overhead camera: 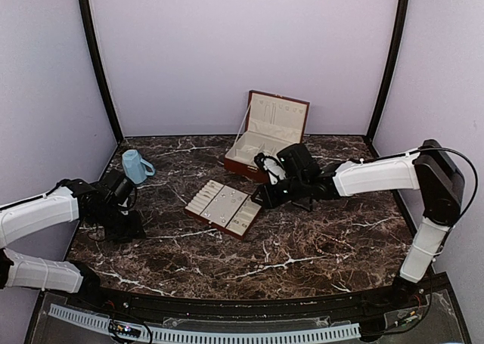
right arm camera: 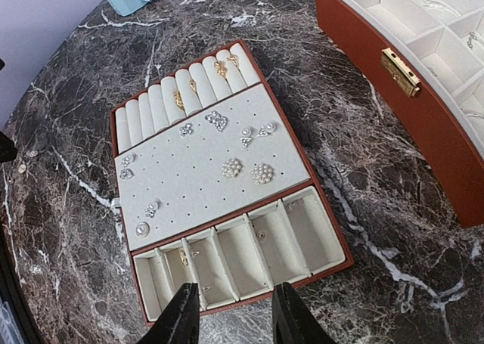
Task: Organize the mixed jewelry
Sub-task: Pick up the earring from the corner of the board.
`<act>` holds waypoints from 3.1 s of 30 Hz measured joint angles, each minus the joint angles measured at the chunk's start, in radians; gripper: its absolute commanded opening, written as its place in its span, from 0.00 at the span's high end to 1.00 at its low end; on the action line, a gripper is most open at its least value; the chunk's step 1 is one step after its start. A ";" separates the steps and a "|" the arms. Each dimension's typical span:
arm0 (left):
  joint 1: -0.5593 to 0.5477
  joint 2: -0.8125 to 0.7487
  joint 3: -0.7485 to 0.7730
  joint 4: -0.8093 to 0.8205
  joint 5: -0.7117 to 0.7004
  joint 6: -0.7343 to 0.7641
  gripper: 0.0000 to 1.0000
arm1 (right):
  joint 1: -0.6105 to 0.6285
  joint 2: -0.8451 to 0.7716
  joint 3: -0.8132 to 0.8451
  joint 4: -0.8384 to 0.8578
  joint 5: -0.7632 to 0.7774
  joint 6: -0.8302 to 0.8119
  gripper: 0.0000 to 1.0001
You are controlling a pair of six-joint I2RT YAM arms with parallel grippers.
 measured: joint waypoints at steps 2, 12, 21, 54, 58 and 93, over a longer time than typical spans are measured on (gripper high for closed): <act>-0.015 0.000 0.005 -0.056 -0.017 -0.019 0.56 | -0.002 0.000 -0.010 0.021 -0.008 0.002 0.66; -0.053 0.076 0.023 -0.184 -0.092 -0.088 0.69 | -0.013 -0.006 -0.062 0.095 -0.043 0.015 0.65; -0.053 0.152 0.046 -0.177 -0.111 -0.087 0.78 | -0.017 -0.040 -0.080 0.113 -0.047 0.024 0.65; -0.053 0.230 0.045 -0.141 -0.118 -0.095 0.89 | -0.017 -0.040 -0.098 0.135 -0.065 0.035 0.63; -0.053 0.238 0.045 -0.147 -0.122 -0.104 0.91 | -0.017 -0.040 -0.098 0.135 -0.065 0.035 0.63; -0.060 0.143 0.160 -0.111 -0.111 -0.076 1.00 | -0.035 -0.131 -0.157 0.172 -0.057 0.059 0.62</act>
